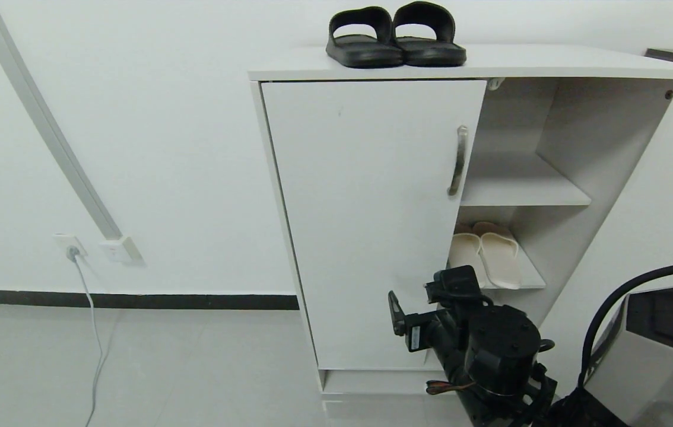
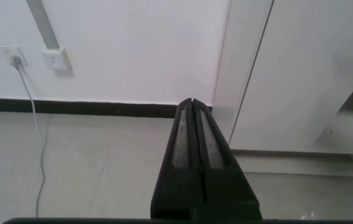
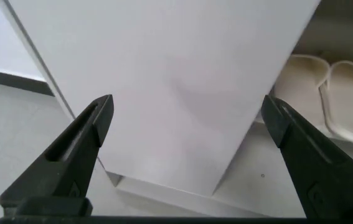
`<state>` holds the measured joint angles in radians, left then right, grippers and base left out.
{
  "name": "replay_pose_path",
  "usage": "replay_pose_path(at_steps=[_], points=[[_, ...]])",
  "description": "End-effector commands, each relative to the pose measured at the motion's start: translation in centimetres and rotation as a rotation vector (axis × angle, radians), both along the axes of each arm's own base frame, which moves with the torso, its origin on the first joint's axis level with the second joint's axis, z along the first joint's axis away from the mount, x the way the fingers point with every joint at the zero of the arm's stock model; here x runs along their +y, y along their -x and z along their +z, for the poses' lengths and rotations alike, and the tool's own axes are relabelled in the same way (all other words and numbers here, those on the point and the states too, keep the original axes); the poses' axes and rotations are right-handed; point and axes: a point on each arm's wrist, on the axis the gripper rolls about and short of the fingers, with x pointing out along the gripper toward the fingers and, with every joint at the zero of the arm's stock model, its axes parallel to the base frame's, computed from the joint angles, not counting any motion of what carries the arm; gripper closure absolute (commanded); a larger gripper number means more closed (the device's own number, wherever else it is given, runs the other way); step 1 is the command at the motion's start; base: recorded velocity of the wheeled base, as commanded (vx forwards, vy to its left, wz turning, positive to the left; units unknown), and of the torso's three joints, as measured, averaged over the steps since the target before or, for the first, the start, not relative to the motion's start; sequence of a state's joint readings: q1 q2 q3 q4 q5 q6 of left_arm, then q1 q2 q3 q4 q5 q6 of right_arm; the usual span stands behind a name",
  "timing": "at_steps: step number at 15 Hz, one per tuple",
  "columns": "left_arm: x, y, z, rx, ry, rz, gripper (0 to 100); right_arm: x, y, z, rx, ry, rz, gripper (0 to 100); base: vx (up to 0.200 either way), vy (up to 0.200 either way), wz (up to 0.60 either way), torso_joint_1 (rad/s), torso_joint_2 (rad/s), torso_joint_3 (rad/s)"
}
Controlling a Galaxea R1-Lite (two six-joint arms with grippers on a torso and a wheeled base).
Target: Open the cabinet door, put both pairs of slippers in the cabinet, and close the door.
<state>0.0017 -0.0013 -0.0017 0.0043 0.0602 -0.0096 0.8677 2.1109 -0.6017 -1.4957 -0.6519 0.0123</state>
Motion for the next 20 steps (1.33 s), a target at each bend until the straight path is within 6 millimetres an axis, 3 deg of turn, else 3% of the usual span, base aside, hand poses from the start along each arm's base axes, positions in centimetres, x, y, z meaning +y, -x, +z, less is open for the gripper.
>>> replay_pose_path(at_steps=[1,6,20], points=[[0.0,0.0,0.0,0.002,0.000,0.001,100,0.0,0.0,0.0,-0.001,-0.001,0.001,0,0.000,0.000,0.00,0.000,0.00,0.000],[0.0,0.0,0.0,0.002,0.000,-0.001,100,-0.8,-1.1,-0.3,-0.017,-0.019,-0.016,0,0.000,0.000,0.00,0.000,0.00,0.000],[0.0,0.0,0.0,0.002,-0.005,-0.001,100,-1.2,-1.0,-1.6,0.007,0.020,-0.010,0,0.000,0.000,0.00,0.000,0.00,0.000]])
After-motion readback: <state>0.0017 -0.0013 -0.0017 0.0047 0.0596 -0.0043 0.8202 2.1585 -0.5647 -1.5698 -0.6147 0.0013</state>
